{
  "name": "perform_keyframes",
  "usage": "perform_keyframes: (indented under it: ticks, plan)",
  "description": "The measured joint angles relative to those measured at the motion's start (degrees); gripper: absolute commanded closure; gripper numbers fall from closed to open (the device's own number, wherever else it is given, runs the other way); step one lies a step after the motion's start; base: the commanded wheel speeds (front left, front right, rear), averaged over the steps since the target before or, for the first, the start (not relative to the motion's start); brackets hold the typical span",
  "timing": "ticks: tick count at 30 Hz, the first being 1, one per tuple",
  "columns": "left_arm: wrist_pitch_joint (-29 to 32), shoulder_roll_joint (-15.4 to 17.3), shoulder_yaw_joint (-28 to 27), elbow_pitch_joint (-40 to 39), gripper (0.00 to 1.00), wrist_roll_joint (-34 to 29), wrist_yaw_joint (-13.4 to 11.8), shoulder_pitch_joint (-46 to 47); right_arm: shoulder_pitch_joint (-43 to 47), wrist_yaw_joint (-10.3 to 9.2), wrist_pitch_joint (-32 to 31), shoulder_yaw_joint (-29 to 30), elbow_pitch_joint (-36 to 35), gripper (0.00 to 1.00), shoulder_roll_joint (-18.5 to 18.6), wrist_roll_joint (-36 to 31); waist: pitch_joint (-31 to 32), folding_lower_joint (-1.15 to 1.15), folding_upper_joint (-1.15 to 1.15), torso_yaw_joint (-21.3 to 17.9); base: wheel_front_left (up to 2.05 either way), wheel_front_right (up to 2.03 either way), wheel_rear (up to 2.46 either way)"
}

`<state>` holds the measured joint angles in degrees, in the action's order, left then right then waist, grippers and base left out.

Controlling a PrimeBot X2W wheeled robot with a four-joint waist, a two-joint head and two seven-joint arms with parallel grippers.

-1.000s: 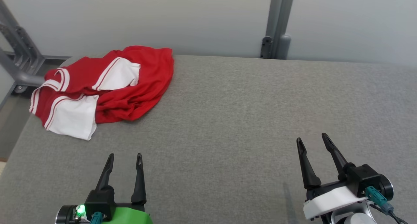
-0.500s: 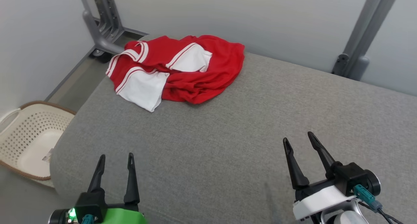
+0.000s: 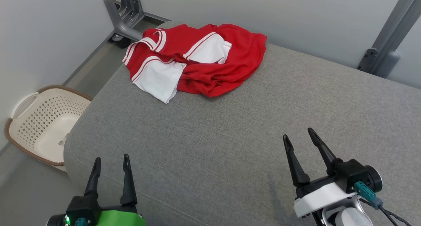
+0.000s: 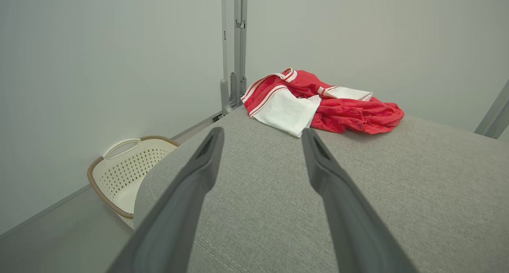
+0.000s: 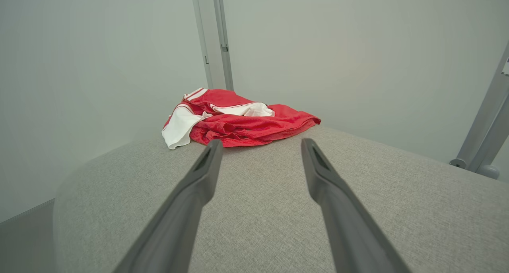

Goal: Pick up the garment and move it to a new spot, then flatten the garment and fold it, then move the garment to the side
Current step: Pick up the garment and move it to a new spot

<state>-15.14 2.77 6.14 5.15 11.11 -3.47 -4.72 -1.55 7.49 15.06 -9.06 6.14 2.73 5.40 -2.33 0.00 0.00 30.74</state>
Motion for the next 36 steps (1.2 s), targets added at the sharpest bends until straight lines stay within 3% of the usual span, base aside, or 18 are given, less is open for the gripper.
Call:
perform_keyframes:
  ticks: [4,8,14,19,27,36]
  plan:
    - [0.00,0.45,-1.51,0.96,0.00,-0.08,2.01,3.46,0.05,0.00,0.00,1.69,-0.82,0.00,0.00,-0.51,-0.98,0.00,0.00,-0.03,0.00,0.00,0.00]
    - [0.00,3.03,-4.00,2.14,0.00,-0.49,3.57,10.19,-0.08,0.00,0.00,2.61,-2.02,0.00,0.04,-1.65,-2.12,0.00,0.00,-0.55,0.00,0.00,0.00]
    - [0.29,8.70,-6.45,6.60,0.00,-1.18,5.47,23.48,-2.20,0.00,0.00,2.77,-3.60,0.00,-0.01,-3.28,-4.37,0.00,0.00,-3.65,0.00,0.00,0.00]
    - [4.54,13.71,-6.33,12.99,0.00,-1.89,7.33,36.77,-4.14,0.01,0.00,2.80,-4.74,0.00,0.00,-5.71,-7.62,0.00,0.00,-7.04,0.00,0.00,0.00]
    - [13.66,18.72,-4.99,27.54,0.00,2.78,10.31,53.53,-7.52,0.01,0.00,2.63,-7.50,0.00,0.02,-8.66,-14.53,0.00,0.00,-12.38,0.00,0.00,0.00]
    - [18.56,20.56,3.93,38.00,0.00,7.33,10.85,59.37,-8.71,0.01,-0.01,3.09,-9.93,0.00,0.04,-10.38,-22.73,0.01,0.00,-17.37,0.00,0.00,0.00]
